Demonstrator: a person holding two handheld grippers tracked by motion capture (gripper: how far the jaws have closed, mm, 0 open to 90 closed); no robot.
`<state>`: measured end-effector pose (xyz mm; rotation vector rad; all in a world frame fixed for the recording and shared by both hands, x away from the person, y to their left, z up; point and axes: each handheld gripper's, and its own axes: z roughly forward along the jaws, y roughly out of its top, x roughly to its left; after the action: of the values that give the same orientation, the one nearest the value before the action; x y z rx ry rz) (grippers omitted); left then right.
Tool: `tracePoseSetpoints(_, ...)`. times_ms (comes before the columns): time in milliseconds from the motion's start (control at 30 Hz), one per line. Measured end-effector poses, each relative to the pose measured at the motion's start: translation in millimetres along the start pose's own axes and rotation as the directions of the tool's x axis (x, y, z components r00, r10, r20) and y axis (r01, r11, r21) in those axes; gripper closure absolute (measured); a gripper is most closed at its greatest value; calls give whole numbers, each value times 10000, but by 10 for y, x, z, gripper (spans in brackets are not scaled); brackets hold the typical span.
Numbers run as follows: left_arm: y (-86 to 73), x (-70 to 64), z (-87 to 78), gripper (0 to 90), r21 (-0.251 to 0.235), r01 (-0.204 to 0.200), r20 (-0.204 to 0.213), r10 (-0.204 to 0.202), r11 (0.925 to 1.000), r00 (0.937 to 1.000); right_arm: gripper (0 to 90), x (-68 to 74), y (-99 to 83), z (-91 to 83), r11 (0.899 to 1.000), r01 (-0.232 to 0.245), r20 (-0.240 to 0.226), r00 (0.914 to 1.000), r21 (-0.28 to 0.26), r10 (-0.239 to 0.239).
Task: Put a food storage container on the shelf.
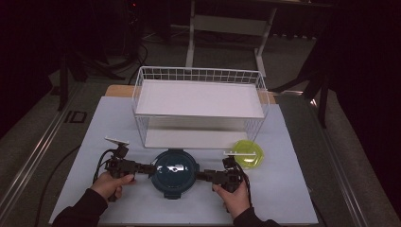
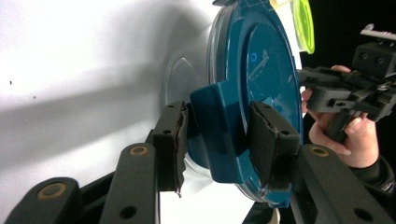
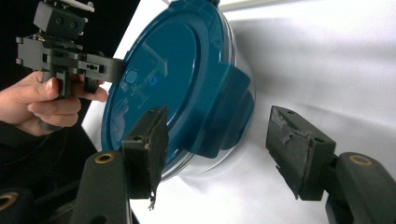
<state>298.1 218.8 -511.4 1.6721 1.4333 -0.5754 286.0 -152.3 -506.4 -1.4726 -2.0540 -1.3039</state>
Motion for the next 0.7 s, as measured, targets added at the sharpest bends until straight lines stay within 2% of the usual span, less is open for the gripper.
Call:
tracePoseSetpoints(167,0,43,37,523,159,192,266,-196,9997,9995,403,-23,13,54,9986,-484,-189,9986,196,487)
tracePoseSetpoints(300,7,44,42,516,228,274,303,-281,9994,9991,424,-33,30,96,9959,-810,-193,9965,407,818)
tracePoseSetpoints(333,8,47,42,517,257,302,324,-310,9992,9990,437,-39,37,120,9915,-1158,-261,9927,597,1175)
tracePoseSetpoints(433,10,55,44,520,285,318,394,-329,9991,9987,453,-28,44,143,9898,-1251,-308,9914,685,1274)
tracePoseSetpoints(700,-28,33,30,531,258,194,428,-205,9995,9989,498,12,58,132,9857,-1549,14,9879,666,1551)
